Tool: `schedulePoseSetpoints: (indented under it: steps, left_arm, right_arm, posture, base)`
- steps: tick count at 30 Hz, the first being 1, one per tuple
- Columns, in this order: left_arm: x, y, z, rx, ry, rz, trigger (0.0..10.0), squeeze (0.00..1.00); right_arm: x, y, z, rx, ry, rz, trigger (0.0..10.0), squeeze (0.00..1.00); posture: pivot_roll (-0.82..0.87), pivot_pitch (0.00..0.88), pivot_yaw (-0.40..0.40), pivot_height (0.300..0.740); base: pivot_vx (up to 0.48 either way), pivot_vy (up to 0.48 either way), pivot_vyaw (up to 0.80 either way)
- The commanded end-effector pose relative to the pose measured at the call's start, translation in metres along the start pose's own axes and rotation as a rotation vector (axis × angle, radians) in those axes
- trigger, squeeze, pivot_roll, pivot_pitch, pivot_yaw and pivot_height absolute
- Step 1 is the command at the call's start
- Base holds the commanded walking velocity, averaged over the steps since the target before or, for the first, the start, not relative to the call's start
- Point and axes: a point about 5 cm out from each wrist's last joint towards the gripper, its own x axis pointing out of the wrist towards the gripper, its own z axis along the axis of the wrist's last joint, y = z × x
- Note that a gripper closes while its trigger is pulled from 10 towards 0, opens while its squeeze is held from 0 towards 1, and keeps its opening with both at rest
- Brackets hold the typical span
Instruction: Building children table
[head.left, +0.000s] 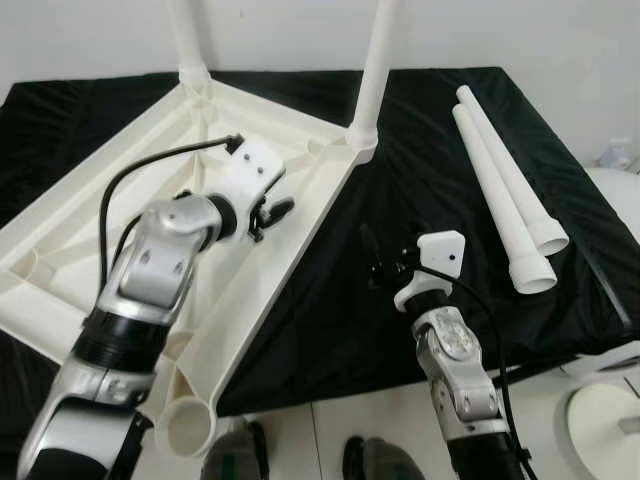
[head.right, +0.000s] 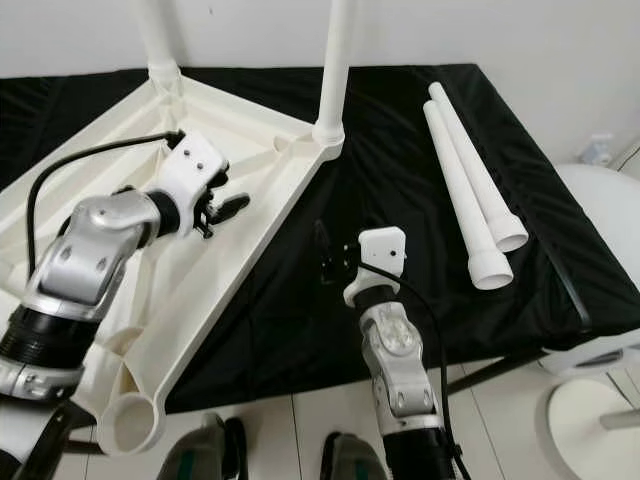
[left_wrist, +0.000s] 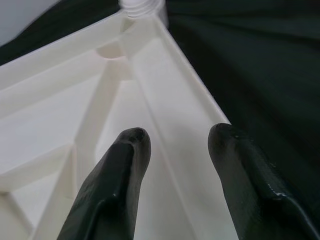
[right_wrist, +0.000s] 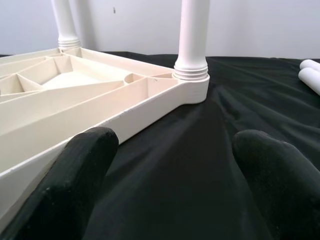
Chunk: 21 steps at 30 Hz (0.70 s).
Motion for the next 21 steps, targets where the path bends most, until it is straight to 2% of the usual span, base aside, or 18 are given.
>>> schedulePoseSetpoints:
  steps: [1, 6, 9, 16, 21]
  left_arm:
    - [-0.005, -0.01, 0.001, 0.041, -0.016, -0.08, 10.0, 0.0]
    - [-0.014, -0.02, -0.006, 0.056, -0.004, -0.174, 10.0, 0.0]
    - [-0.015, -0.022, -0.007, 0.051, 0.0, -0.185, 10.0, 0.0]
    - [-0.025, -0.045, -0.023, 0.086, 0.065, -0.335, 10.0, 0.0]
    - [-0.029, -0.052, -0.026, 0.083, 0.082, -0.374, 10.0, 0.0]
  right_arm:
    - [-0.002, -0.001, -0.002, -0.002, 0.011, -0.003, 10.0, 0.0]
    - [-0.002, -0.001, -0.001, -0.001, 0.011, -0.003, 10.0, 0.0]
    - [-0.003, -0.002, -0.002, -0.001, 0.012, -0.004, 10.0, 0.0]
    - [-0.004, -0.004, -0.002, -0.006, 0.016, -0.011, 10.0, 0.0]
    - [-0.003, -0.005, -0.001, -0.008, 0.015, -0.012, 10.0, 0.0]
  posture:
    - [-0.02, 0.088, 0.007, 0.74]
    - [-0.02, 0.096, 0.006, 0.74]
    - [-0.02, 0.1, 0.005, 0.74]
    - [-0.02, 0.106, 0.001, 0.74]
    - [-0.02, 0.106, 0.001, 0.74]
  base:
    - [0.0, 0.0, 0.0]
    - [0.0, 0.0, 0.0]
    - [0.0, 0.0, 0.0]
    - [0.0, 0.0, 0.0]
    - [0.0, 0.0, 0.0]
